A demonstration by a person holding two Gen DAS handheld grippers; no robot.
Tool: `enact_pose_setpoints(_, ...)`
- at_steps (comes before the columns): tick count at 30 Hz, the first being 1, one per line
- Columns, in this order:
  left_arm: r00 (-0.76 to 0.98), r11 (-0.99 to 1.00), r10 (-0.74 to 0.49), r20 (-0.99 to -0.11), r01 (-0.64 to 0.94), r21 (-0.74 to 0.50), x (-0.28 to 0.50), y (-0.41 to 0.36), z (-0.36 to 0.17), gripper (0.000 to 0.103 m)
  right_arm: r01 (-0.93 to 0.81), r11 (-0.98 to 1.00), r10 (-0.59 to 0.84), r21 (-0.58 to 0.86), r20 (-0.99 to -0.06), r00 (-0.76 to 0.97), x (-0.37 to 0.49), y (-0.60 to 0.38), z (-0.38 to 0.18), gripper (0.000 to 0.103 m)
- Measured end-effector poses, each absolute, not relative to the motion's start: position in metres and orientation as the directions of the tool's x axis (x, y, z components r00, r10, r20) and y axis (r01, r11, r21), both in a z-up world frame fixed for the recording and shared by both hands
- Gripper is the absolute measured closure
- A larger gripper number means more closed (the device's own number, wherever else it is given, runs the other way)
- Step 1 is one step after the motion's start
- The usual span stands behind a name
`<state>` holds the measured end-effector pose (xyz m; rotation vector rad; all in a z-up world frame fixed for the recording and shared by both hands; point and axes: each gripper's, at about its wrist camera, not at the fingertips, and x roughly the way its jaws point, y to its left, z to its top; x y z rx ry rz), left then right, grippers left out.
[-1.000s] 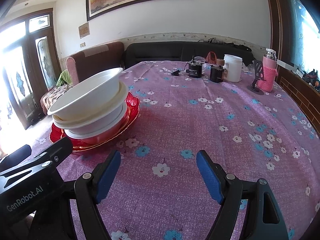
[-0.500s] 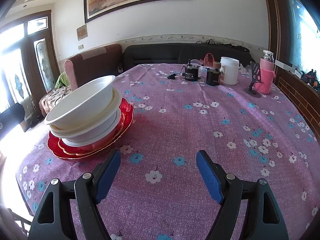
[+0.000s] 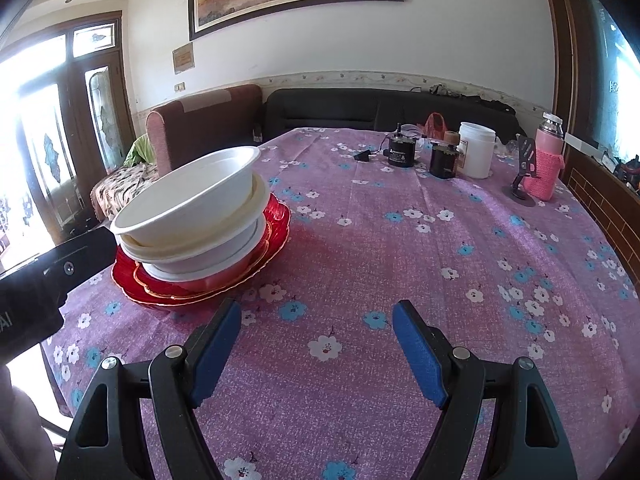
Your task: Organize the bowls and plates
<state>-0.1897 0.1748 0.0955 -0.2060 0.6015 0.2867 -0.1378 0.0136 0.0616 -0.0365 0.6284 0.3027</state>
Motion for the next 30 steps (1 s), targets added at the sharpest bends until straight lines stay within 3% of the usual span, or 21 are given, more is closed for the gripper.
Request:
enact_pose_setpoints(9,0.745,0.94,0.199,-0.637,-0.328,-0.09,-0.186,0.17,0.084,0.0,-0.322,0.946,0.271,0.031,-0.623,0.734,-0.136,0.025,0.054,0.021)
enact_pose_setpoints(30,0.709,0.927,0.217,-0.672,-0.365,-0.086,-0.176,0.18,0.078,0.0,-0.354,0.934,0.299,0.044,-0.635,0.712,-0.135,0.034,0.054,0.021)
